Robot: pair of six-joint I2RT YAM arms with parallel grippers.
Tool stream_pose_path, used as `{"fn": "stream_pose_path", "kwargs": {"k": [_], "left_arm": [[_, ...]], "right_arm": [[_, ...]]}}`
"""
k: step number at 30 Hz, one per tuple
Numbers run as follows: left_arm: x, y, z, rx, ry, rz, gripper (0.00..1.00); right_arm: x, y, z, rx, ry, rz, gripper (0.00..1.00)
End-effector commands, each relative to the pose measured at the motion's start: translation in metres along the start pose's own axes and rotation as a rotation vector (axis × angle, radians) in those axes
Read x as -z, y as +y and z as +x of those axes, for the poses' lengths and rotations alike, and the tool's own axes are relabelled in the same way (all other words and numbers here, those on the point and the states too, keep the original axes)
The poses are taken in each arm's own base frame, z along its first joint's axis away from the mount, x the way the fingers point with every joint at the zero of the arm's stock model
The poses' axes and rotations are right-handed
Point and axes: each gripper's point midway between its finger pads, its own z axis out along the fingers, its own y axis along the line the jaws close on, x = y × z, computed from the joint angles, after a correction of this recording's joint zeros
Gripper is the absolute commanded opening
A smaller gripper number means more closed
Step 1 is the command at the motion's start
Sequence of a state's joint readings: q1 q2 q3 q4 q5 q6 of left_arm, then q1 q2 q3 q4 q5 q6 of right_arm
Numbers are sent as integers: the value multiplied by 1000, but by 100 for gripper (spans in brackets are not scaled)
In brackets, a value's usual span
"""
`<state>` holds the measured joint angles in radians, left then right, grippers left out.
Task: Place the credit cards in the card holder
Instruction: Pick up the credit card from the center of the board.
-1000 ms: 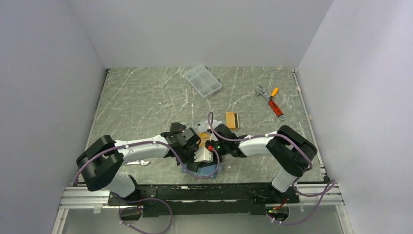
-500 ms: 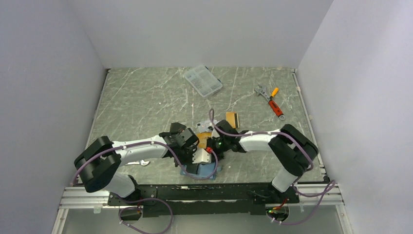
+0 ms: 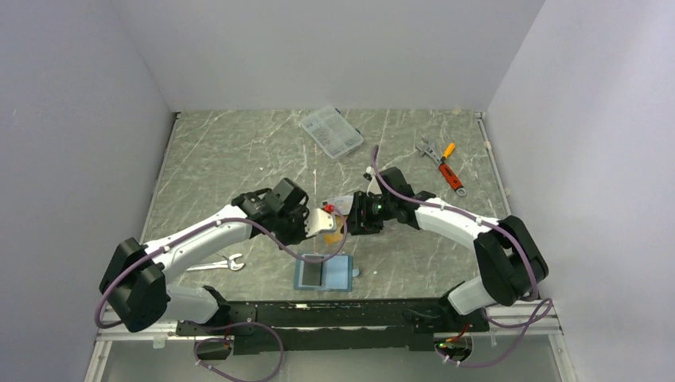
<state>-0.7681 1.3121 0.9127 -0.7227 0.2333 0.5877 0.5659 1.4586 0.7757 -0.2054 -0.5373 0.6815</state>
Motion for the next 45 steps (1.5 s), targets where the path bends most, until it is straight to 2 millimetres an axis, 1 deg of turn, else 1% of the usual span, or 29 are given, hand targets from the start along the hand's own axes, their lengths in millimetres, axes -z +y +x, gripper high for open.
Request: {"fn": "stream_pose_path", "kwargs": {"k": [1,3,4,6,7,8,9,10,11,12,13,14,15,16,17,19,20,21,23,24,26,29,32,35,36,37,39,41,45], "left_arm": [[18,34,-27,18,-57,-94,16],[27,53,-37,-1,-53,-158,16],[37,65,-47,-10,-59,-204,17],[55,87,-56,-31,-63,-299,20],[64,100,-57,-26,-69,-359,29],[71,116,-56,18,-87,-431,45],[77,138,-52,70,-105,-514,67],[75,149,-42,100,-89,-537,77],[66,152,-33,106,-41,-506,78],[58,150,-27,113,10,-452,77],[52,151,-25,130,37,-405,73],[47,151,-26,144,31,-370,69],[45,154,-30,146,10,-380,68],[45,158,-34,141,-19,-404,69],[46,161,-41,147,-64,-423,75],[45,167,-50,202,-117,-431,98],[38,167,-53,229,-140,-398,99],[32,166,-61,247,-152,-344,99],[16,159,-69,282,-151,-236,99],[11,158,-73,296,-168,-211,99],[1,162,-85,306,-227,-192,99],[-17,164,-96,321,-247,-133,91],[-38,167,-98,322,-249,-93,82],[-49,167,-105,292,-278,-59,76],[-51,166,-107,277,-291,-50,74],[-53,167,-109,260,-302,-48,73],[-60,169,-108,232,-300,-53,72],[-68,172,-107,208,-273,-69,72],[-83,174,-101,160,-208,-103,69]], "right_arm": [[4,-1,-36,41,-87,56,47],[7,-3,-47,44,-120,68,50],[9,-4,-51,43,-131,71,51],[11,-6,-56,45,-142,81,56],[12,-9,-58,48,-147,94,59],[12,-10,-59,51,-152,105,62],[12,-12,-61,51,-158,112,63],[12,-14,-62,48,-164,118,64],[11,-16,-63,43,-170,127,65],[10,-17,-64,38,-174,126,66],[9,-19,-66,33,-181,132,67],[8,-22,-67,28,-187,143,67],[8,-25,-68,23,-196,155,68],[7,-28,-70,15,-205,166,68],[7,-32,-72,9,-215,178,68],[5,-40,-77,-6,-238,208,68],[4,-44,-79,-17,-247,215,68],[3,-48,-82,-28,-255,222,68],[-1,-55,-86,-42,-269,241,68],[-4,-57,-87,-48,-272,247,68],[-8,-64,-90,-61,-287,268,67],[-12,-74,-93,-81,-316,290,67],[-15,-78,-98,-98,-347,297,67],[-18,-84,-100,-123,-371,306,66],[-19,-87,-97,-134,-370,315,66],[-20,-87,-101,-136,-389,307,66],[-22,-88,-102,-147,-401,303,66],[-24,-89,-102,-157,-412,300,65],[-28,-89,-102,-169,-438,290,64]]}}
